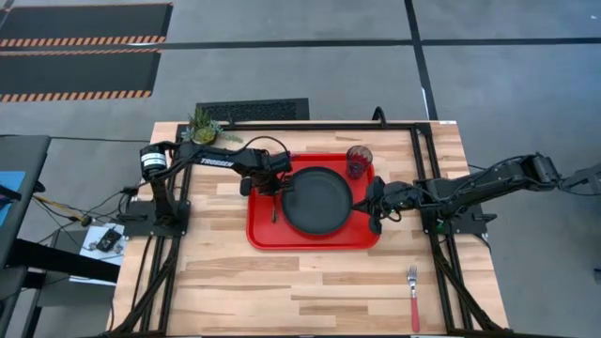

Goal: Pick and place plate/cup/fork/spoon on tray
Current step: Put the black spoon on the red serving tray to the left of the black plate, then put the red fork on the red serving tray to the left of the black spoon

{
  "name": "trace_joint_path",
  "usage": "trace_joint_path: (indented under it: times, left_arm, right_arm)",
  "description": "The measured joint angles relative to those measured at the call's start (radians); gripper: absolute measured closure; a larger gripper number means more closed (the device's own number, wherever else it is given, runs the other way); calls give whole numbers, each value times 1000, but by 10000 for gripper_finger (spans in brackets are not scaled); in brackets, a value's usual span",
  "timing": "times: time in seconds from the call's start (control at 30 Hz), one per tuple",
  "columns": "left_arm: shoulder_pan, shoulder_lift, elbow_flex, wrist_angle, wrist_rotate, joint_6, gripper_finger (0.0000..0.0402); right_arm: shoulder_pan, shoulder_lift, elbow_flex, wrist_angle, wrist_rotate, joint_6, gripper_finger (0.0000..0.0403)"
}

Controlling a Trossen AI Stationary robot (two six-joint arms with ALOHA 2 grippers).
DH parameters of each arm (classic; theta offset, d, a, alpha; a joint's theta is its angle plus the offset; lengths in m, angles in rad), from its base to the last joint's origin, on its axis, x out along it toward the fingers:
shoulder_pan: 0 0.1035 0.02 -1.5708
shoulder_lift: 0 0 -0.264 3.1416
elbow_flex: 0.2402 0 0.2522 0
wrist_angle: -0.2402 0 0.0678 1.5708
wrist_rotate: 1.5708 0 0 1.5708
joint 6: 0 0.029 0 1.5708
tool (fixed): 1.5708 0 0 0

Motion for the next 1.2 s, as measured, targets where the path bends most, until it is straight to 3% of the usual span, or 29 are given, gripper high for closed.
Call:
trace_joint_path:
  times: [0.23, 0.53, 1.2]
  left_arm:
    - [0, 0, 3, 2, -9, 6, 398]
    - [0, 0, 3, 12, -11, 0, 357]
    - [3, 0, 3, 6, -13, -25, 354]
  right_arm:
    - [0, 0, 0, -10, 0, 0, 392]
    - [2, 0, 0, -23, 0, 0, 392]
    - [2, 0, 0, -26, -1, 0, 392]
